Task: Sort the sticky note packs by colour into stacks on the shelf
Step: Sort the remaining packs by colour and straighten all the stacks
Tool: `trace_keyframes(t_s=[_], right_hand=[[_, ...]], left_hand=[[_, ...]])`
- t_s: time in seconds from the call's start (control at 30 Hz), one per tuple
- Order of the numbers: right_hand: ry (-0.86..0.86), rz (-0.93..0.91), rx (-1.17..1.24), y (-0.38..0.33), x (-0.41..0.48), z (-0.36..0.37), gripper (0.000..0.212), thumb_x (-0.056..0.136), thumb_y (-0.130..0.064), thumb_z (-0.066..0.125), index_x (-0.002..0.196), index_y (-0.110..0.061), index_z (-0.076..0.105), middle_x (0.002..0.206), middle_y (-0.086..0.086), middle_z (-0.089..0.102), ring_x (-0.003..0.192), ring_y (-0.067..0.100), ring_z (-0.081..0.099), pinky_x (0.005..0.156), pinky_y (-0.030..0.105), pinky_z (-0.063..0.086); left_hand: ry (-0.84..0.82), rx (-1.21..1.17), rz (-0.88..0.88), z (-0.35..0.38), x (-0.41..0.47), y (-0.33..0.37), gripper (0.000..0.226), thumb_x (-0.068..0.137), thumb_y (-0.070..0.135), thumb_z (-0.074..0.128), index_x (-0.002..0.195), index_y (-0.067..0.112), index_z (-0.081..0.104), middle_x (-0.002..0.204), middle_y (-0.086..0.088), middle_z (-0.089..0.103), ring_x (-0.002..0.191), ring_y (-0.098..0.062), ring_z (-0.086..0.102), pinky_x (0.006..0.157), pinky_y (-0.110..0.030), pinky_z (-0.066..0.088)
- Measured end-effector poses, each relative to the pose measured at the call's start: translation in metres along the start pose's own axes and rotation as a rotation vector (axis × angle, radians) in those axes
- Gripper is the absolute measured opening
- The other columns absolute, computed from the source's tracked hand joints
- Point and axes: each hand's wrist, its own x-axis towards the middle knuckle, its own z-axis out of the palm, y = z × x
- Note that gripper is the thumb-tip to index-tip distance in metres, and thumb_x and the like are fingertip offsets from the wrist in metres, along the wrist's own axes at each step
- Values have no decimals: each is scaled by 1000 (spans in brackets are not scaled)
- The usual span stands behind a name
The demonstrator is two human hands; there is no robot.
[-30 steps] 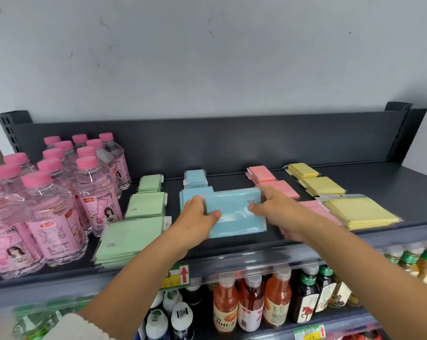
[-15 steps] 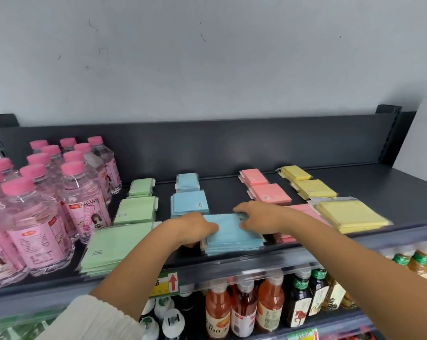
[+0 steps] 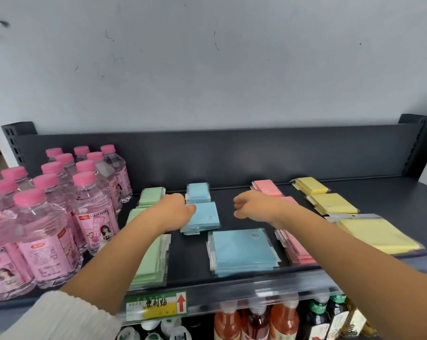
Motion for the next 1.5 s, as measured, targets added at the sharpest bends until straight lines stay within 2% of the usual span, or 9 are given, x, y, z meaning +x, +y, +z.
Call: trace_keyframes(t_s=[0.13, 0.27, 0.4, 0.53, 0.77, 0.9, 1.13, 1.27, 1.5], right_hand=[[-40, 151, 427, -9, 24, 10, 28, 90, -6, 54, 118, -5, 52, 128, 14, 55, 109, 22, 56, 91, 29, 49], [-91, 214, 658, -13, 38, 20, 41, 90, 2, 50, 130, -1, 41, 133, 18, 49, 119, 29, 51, 95, 35, 46], [-171, 189, 762, -17, 50, 29, 23, 90, 6, 42, 110, -4, 49, 127, 17, 57, 116, 29, 56, 97, 38, 46], [-115, 181, 612, -21, 54, 34, 24, 90, 3, 45, 112, -3, 52, 120, 16, 60, 109, 26, 59, 88, 35, 51], [-1, 201, 328, -6, 41, 15, 24, 84, 11, 53, 106, 5, 59, 108, 21, 61, 95, 32, 63, 80, 37, 56], [47, 222, 259, 6, 34, 1, 28, 83, 13, 54, 111, 8, 58, 103, 24, 62, 87, 34, 64, 77, 38, 57], [69, 216, 171, 10, 32, -1, 19, 84, 12, 53, 102, 9, 59, 81, 18, 58, 58, 27, 57, 60, 32, 54], [33, 201, 87, 11, 35, 0, 13, 84, 10, 52, 76, 0, 55, 74, 15, 56, 64, 27, 60, 55, 29, 55], [126, 120, -195, 3, 53, -25, 7, 84, -9, 48, 82, -6, 53, 85, 13, 58, 73, 29, 54, 69, 31, 48]], left_hand=[[-36, -480, -197, 4, 22, -10, 14, 92, 21, 45, 90, 8, 46, 82, -4, 44, 74, -19, 44, 67, -28, 37], [-96, -691, -285, 14, 33, -16, 38, 92, 19, 49, 126, 6, 42, 123, -11, 48, 113, -27, 48, 97, -38, 43], [-108, -706, -259, 20, 42, -14, 23, 91, 10, 48, 112, 1, 50, 109, -14, 57, 103, -28, 56, 90, -39, 50], [-91, -573, -222, 27, 43, -7, 14, 86, -1, 51, 75, 6, 45, 81, -15, 51, 76, -31, 53, 73, -36, 49], [-100, -467, -135, 41, 45, 14, 12, 84, 1, 58, 79, 2, 47, 82, -18, 52, 75, -30, 56, 84, -51, 54], [-112, -425, -90, 50, 45, 30, 13, 86, 9, 59, 94, 0, 54, 92, -18, 58, 79, -30, 58, 78, -38, 54], [-127, -375, -57, 52, 44, 36, 14, 88, 10, 57, 79, 7, 46, 85, -13, 51, 73, -26, 49, 70, -36, 49], [-181, -462, -75, 49, 42, 33, 16, 88, 12, 59, 82, 4, 48, 88, -14, 52, 78, -28, 57, 89, -45, 53], [-47, -472, -141, 10, 66, 8, 12, 93, 15, 50, 93, 4, 53, 91, -8, 46, 84, -25, 53, 81, -35, 55]])
